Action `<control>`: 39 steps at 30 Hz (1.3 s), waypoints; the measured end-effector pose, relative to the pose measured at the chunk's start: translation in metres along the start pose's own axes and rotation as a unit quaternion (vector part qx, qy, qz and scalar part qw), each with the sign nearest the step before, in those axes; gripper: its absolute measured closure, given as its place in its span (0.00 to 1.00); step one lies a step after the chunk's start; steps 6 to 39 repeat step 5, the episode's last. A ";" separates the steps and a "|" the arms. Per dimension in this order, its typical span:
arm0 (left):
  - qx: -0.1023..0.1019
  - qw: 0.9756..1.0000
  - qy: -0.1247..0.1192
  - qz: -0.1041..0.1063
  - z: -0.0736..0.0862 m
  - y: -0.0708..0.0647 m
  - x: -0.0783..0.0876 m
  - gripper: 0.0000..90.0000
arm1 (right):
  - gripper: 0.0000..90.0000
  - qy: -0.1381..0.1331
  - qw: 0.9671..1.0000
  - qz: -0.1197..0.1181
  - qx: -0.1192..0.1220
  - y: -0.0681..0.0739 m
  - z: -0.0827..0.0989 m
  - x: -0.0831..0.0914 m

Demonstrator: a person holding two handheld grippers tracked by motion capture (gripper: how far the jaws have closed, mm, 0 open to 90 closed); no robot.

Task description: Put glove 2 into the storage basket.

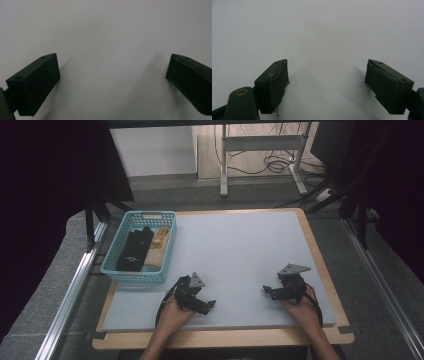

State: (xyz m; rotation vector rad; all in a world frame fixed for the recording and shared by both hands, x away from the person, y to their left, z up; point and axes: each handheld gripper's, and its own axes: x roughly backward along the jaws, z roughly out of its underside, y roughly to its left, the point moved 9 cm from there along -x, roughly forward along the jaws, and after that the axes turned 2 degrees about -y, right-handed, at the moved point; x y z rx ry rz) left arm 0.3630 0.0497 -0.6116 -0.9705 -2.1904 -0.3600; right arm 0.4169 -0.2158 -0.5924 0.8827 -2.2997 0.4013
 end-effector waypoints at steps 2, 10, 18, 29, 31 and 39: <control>0.000 1.000 0.001 0.000 0.000 0.000 0.000 0.00 | 0.21 0.000 1.000 0.000 0.000 0.000 0.000 0.000; 0.002 1.000 0.001 -0.005 0.001 -0.001 0.000 0.00 | 0.20 0.000 1.000 0.001 0.001 0.000 0.001 0.000; 0.002 1.000 0.001 -0.005 0.001 -0.001 0.000 0.00 | 0.20 0.000 1.000 0.001 0.001 0.000 0.001 0.000; 0.002 1.000 0.001 -0.005 0.001 -0.001 0.000 0.00 | 0.20 0.000 1.000 0.001 0.001 0.000 0.001 0.000; 0.002 1.000 0.001 -0.005 0.001 -0.001 0.000 0.00 | 0.20 0.000 1.000 0.001 0.001 0.000 0.001 0.000; 0.002 1.000 0.001 -0.005 0.001 -0.001 0.000 0.00 | 0.20 0.000 1.000 0.001 0.001 0.000 0.001 0.000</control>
